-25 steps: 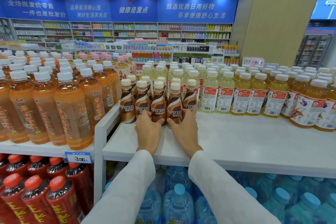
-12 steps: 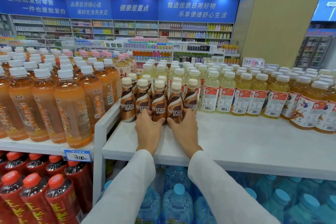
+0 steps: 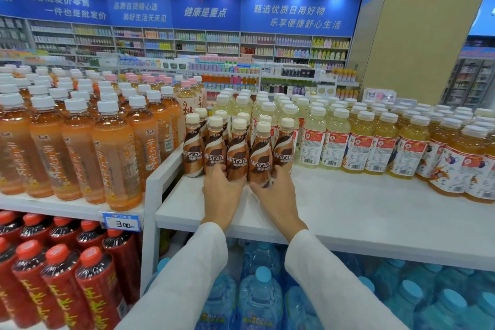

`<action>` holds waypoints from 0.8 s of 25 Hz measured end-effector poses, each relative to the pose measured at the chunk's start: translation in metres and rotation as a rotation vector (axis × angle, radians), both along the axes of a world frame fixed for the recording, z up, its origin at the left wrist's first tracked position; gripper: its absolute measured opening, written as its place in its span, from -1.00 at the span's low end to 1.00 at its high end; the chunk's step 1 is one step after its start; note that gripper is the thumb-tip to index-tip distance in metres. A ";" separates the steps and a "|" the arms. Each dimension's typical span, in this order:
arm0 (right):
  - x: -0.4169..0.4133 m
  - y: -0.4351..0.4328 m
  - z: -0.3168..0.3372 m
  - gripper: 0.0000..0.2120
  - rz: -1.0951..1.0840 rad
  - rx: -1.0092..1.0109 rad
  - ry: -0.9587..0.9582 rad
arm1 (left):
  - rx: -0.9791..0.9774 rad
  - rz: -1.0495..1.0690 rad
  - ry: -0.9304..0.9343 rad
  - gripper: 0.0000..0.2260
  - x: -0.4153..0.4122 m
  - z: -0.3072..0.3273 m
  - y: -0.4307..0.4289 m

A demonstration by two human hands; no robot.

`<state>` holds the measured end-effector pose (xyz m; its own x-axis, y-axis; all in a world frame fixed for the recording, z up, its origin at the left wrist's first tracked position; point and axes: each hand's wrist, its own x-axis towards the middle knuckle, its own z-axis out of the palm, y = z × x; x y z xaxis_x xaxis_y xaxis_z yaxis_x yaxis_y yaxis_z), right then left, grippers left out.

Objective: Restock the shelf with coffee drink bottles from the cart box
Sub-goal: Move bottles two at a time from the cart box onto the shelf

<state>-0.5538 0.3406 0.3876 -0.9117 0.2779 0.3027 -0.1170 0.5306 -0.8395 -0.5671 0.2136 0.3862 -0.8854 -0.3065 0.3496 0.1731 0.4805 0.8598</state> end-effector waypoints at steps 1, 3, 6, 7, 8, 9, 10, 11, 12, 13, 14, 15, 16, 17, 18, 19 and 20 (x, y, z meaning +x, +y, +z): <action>0.007 0.004 -0.001 -0.48 0.009 0.033 0.003 | -0.019 -0.010 -0.007 -0.59 0.005 -0.002 -0.002; 0.026 0.010 -0.003 -0.52 0.038 0.080 -0.009 | -0.070 0.024 -0.048 -0.57 0.021 -0.007 -0.005; 0.066 0.013 -0.011 -0.49 0.123 0.117 0.008 | -0.083 0.086 -0.048 -0.58 0.061 -0.018 -0.014; 0.080 0.010 -0.014 -0.51 0.164 0.124 0.038 | -0.068 0.085 -0.024 -0.59 0.079 -0.023 -0.018; 0.095 0.007 -0.018 -0.54 0.214 0.127 0.069 | -0.055 0.086 0.003 -0.60 0.099 -0.028 -0.022; 0.112 0.000 -0.023 -0.56 0.277 0.123 0.097 | -0.042 0.106 0.026 -0.62 0.122 -0.035 -0.028; 0.128 -0.006 -0.028 -0.57 0.337 0.105 0.121 | -0.031 0.135 0.045 -0.63 0.144 -0.043 -0.033; 0.142 -0.015 -0.034 -0.58 0.393 0.082 0.133 | -0.021 0.171 0.046 -0.64 0.167 -0.051 -0.039; 0.156 -0.025 -0.042 -0.58 0.448 0.063 0.130 | -0.013 0.214 0.032 -0.64 0.191 -0.061 -0.047; 0.170 -0.036 -0.051 -0.57 0.512 0.059 0.115 | -0.001 0.259 0.013 -0.63 0.214 -0.070 -0.054; 0.186 -0.051 -0.063 -0.57 0.597 0.059 0.086 | 0.007 0.314 -0.005 -0.66 0.241 -0.082 -0.064; 0.200 -0.065 -0.076 -0.56 0.674 0.054 0.052 | 0.011 0.356 -0.018 -0.71 0.264 -0.092 -0.073; 0.212 -0.078 -0.089 -0.55 0.742 0.055 0.014 | 0.012 0.389 -0.038 -0.77 0.284 -0.103 -0.082; 0.226 -0.094 -0.104 -0.54 0.814 0.066 -0.031 | 0.021 0.436 -0.074 -0.81 0.307 -0.118 -0.092; 0.238 -0.110 -0.120 -0.53 0.884 0.085 -0.073 | 0.047 0.486 -0.117 -0.81 0.328 -0.132 -0.102; 0.251 -0.127 -0.138 -0.53 0.953 0.105 -0.122 | 0.080 0.548 -0.164 -0.78 0.351 -0.146 -0.112; 0.262 -0.142 -0.155 -0.52 1.008 0.125 -0.176 | 0.099 0.613 -0.214 -0.70 0.372 -0.161 -0.121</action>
